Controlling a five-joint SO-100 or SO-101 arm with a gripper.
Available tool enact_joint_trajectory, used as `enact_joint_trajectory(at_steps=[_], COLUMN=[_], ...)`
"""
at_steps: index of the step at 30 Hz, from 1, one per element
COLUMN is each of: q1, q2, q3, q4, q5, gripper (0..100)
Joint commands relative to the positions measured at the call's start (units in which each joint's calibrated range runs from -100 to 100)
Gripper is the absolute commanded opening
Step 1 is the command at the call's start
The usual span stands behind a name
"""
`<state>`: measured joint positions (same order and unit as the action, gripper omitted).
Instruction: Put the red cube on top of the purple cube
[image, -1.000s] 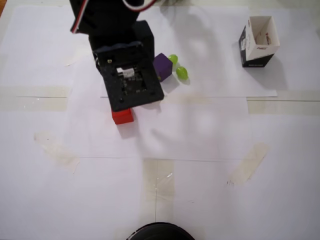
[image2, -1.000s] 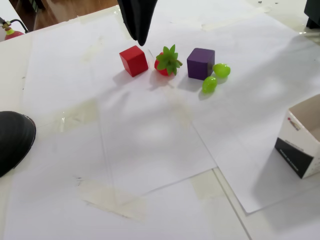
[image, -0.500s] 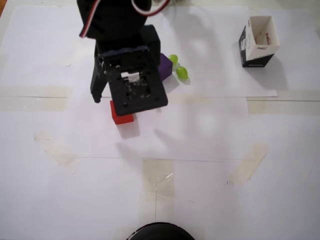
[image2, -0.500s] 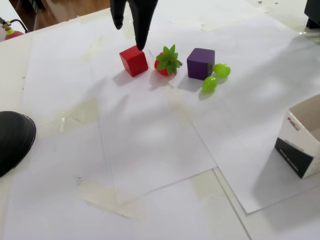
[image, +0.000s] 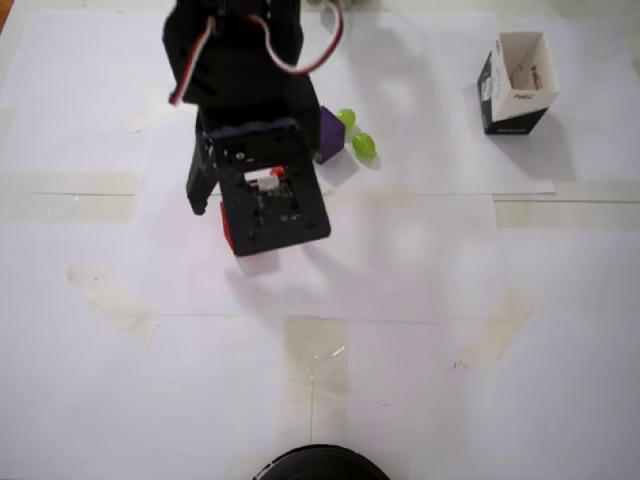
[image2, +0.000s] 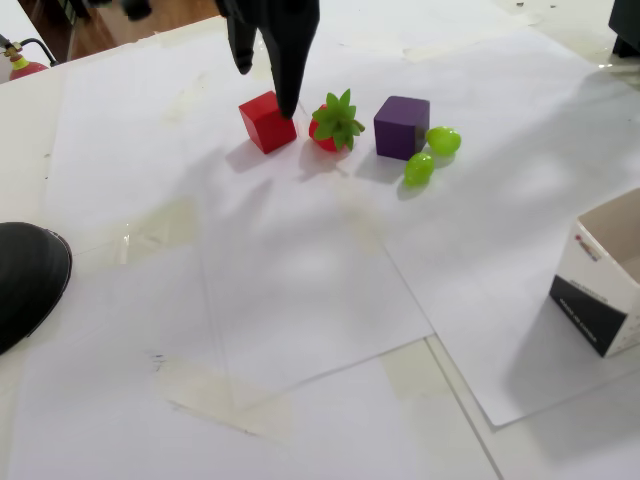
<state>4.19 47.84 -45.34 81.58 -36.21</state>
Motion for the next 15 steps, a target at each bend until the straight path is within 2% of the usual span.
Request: enact_joint_trajectory(at_steps=[1,15], q1=[-0.52,0.07], q2=[-0.46,3.92], q3=[-1.02,-2.75], q4=[-1.03,-2.5], q5=[0.0,0.63], gripper=[31,29])
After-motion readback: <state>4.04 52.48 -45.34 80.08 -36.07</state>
